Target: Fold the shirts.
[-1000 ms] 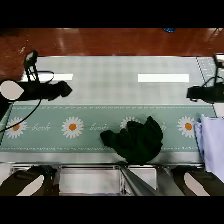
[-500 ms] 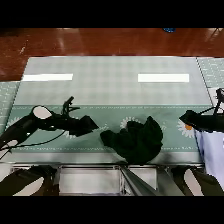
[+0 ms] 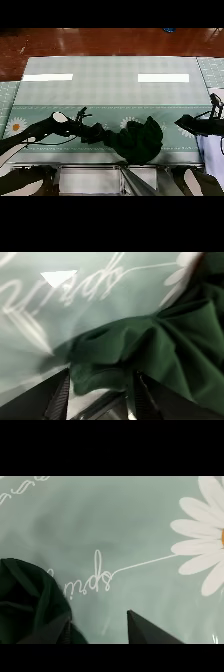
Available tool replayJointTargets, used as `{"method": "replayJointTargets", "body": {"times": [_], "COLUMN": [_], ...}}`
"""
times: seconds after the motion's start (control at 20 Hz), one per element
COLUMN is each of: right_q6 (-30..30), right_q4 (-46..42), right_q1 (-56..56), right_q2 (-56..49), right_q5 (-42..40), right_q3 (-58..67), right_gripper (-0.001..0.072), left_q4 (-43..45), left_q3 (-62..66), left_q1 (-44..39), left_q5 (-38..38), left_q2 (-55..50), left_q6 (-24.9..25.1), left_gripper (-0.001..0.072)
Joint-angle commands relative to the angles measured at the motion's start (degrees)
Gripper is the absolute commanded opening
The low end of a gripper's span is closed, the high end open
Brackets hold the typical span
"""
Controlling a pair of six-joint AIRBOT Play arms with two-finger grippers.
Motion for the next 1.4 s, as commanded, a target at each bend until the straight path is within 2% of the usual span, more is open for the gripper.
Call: {"method": "replayJointTargets", "body": {"times": [0.0, 0.05, 0.1, 0.35, 0.55, 0.7, 0.9, 1.15, 1.25, 1.3, 1.35], "right_q6": [-0.81, -1.97, -2.47, -0.61, -4.52, -6.73, -11.26, -14.45, -14.45, -14.43, -14.38], "right_q4": [1.99, 3.08, 2.91, -7.13, 1.55, 3.63, 11.19, 15.85, 15.21, 15.91, 16.72], "right_q1": [-0.04, -0.04, -0.04, -0.04, -0.04, -0.04, 0.0, 0.66, 5.44, 8.39, 11.56], "right_q2": [0.04, 0.04, 0.07, -0.7, -1.44, -3.5, -10.97, -19.74, -22.8, -23.71, -24.33], "right_q5": [2.25, 3.26, 3.89, 7.69, 9.68, 10.67, 10.8, 9.77, 8.76, 7.21, 4.66], "right_q3": [-0.07, -0.07, -0.09, -1.81, -7.78, -7.76, -7.82, -7.8, -7.82, -7.8, -7.8], "right_gripper": [0.0409, 0.0409, 0.0409, 0.0409, 0.0409, 0.0409, 0.0409, 0.0409, 0.0409, 0.0404, 0.0328], "left_q4": [-0.92, -0.94, -0.96, -0.83, -0.83, -0.83, -0.83, -0.85, -0.94, -0.94, -0.96], "left_q3": [1.49, 2.27, 3.02, 4.83, 4.83, 4.83, 4.83, 4.83, 4.83, 4.83, 4.83], "left_q1": [-2.21, -2.54, -2.56, -1.6, -1.62, -1.62, -1.62, -1.73, -1.73, -1.73, -1.73], "left_q5": [4.28, 3.89, 3.37, 1.33, 1.29, 1.29, 1.29, 2.25, 3.17, 3.23, 3.23], "left_q2": [-1.84, -2.29, -2.62, -2.91, -2.91, -2.91, -2.91, -2.91, -2.91, -2.91, -2.91], "left_q6": [2.1, 3.65, 5.53, 6.14, 6.14, 6.14, 6.14, 6.12, 6.1, 6.1, 6.1], "left_gripper": [0.0377, 0.0122, 0.0019, 0.0019, 0.0019, 0.0019, 0.002, 0.0019, 0.002, 0.002, 0.002]}}
